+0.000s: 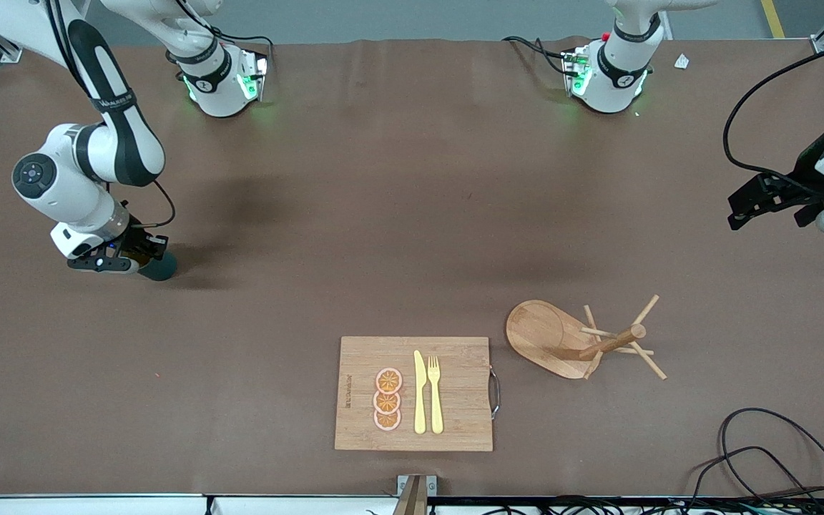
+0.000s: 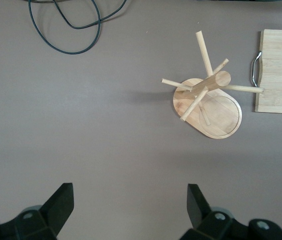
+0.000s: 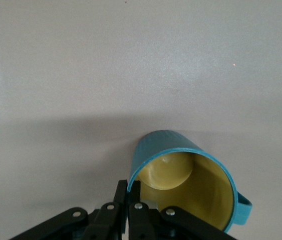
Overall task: Pass cup and hang on rack
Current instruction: 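Lower the right gripper over the teal mug and grasp its rim, then carry the teal mug with the right gripper toward the table middle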
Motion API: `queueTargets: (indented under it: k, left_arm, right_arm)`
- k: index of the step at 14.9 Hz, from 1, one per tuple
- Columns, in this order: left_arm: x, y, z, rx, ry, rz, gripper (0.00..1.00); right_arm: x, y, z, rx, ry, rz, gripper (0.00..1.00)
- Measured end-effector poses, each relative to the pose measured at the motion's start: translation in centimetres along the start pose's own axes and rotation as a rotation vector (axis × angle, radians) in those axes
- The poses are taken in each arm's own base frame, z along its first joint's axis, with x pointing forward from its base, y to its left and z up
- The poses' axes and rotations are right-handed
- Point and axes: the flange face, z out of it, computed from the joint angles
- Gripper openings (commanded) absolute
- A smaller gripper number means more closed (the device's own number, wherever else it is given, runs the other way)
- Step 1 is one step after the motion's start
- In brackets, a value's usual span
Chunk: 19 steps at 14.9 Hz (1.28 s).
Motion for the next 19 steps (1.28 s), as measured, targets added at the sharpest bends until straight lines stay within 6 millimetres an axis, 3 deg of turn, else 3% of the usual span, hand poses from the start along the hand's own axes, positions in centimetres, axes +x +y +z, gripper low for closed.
queueTargets:
  k: [7,10,17,19]
  left_arm:
    - [0.0,0.0,0.0,0.0,0.0,0.0,1.0]
    - [0.0,0.0,0.0,0.0,0.0,0.0,1.0]
    - [0.0,0.0,0.0,0.0,0.0,0.0,1.0]
    - [0.0,0.0,0.0,0.0,0.0,0.0,1.0]
  right_arm:
    - [0.0,-0.1,0.0,0.0,-0.003,-0.016,0.0]
    - [0.1,-1.4,-0.7,0.004,-0.031,-0.046,0.0]
    - [2.6,-3.9,-9.3,0.011,-0.072,-0.093,0.0]
    - [2.3,-6.8,-10.9,0.011,-0.075,-0.083,0.0]
